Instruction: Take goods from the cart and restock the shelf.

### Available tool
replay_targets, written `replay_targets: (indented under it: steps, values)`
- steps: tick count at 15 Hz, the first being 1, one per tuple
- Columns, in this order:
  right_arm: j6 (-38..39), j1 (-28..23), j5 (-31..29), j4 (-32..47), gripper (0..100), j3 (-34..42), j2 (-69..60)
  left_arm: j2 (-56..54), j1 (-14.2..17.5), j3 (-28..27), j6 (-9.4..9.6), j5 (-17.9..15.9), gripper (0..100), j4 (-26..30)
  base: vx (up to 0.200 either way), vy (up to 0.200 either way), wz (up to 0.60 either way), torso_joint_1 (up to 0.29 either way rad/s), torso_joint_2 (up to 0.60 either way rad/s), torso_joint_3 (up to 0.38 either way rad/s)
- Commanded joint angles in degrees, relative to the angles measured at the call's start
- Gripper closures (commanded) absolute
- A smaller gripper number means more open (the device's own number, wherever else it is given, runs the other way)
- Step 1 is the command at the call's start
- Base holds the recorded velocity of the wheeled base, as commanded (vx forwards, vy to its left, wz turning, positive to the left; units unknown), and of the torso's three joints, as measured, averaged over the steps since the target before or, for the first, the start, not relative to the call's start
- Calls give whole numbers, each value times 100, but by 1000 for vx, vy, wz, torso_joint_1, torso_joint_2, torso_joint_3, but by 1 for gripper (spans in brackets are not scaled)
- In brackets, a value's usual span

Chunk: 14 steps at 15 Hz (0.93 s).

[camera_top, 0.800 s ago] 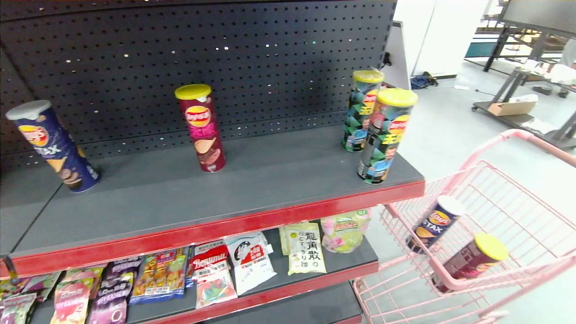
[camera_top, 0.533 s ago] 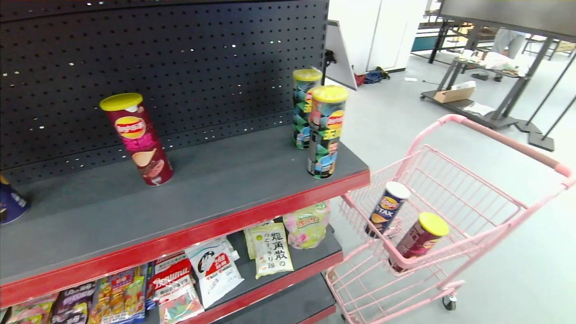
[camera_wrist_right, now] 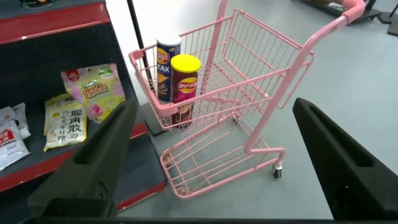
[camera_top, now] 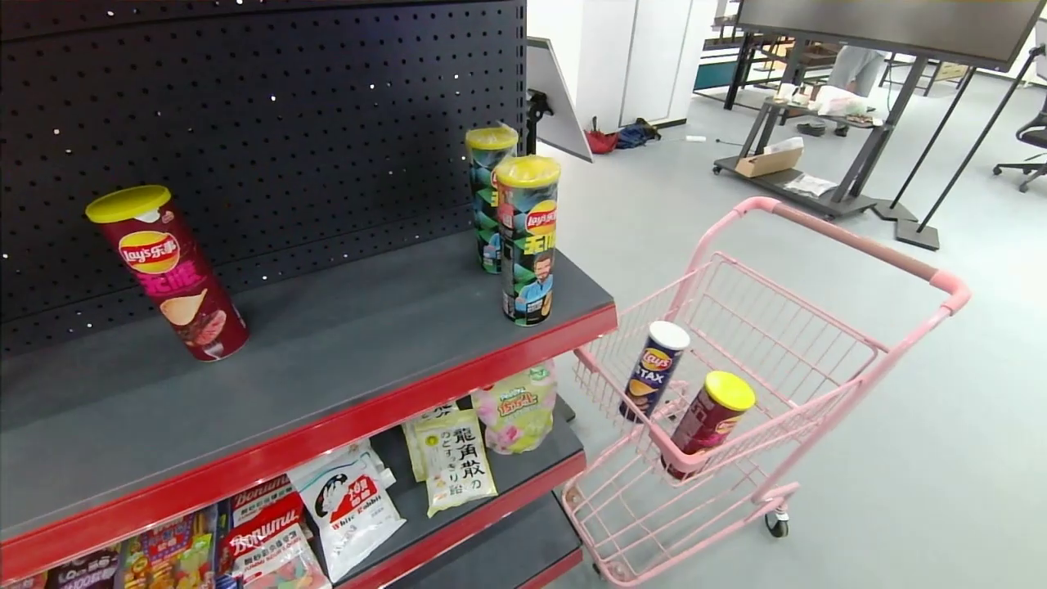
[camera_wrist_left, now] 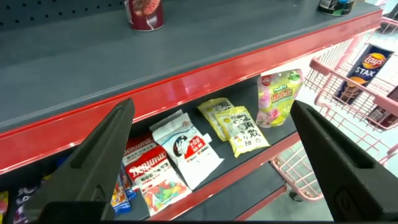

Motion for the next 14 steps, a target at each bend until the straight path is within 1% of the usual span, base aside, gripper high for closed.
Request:
replay_targets:
  steps: [1, 10, 14]
  values:
    - [-4, 1, 1, 2, 0, 1, 2, -2, 2, 0, -1, 5, 0, 0, 0, 0, 0, 0, 0, 0]
    - [-4, 1, -8, -7, 0, 1, 2, -2, 2, 0, 7, -3, 0, 0, 0, 0, 0, 0, 0, 0]
    - [5, 1, -8, 2, 0, 1, 2, -2, 2, 0, -1, 5, 0, 0, 0, -200, 0, -2, 1, 4]
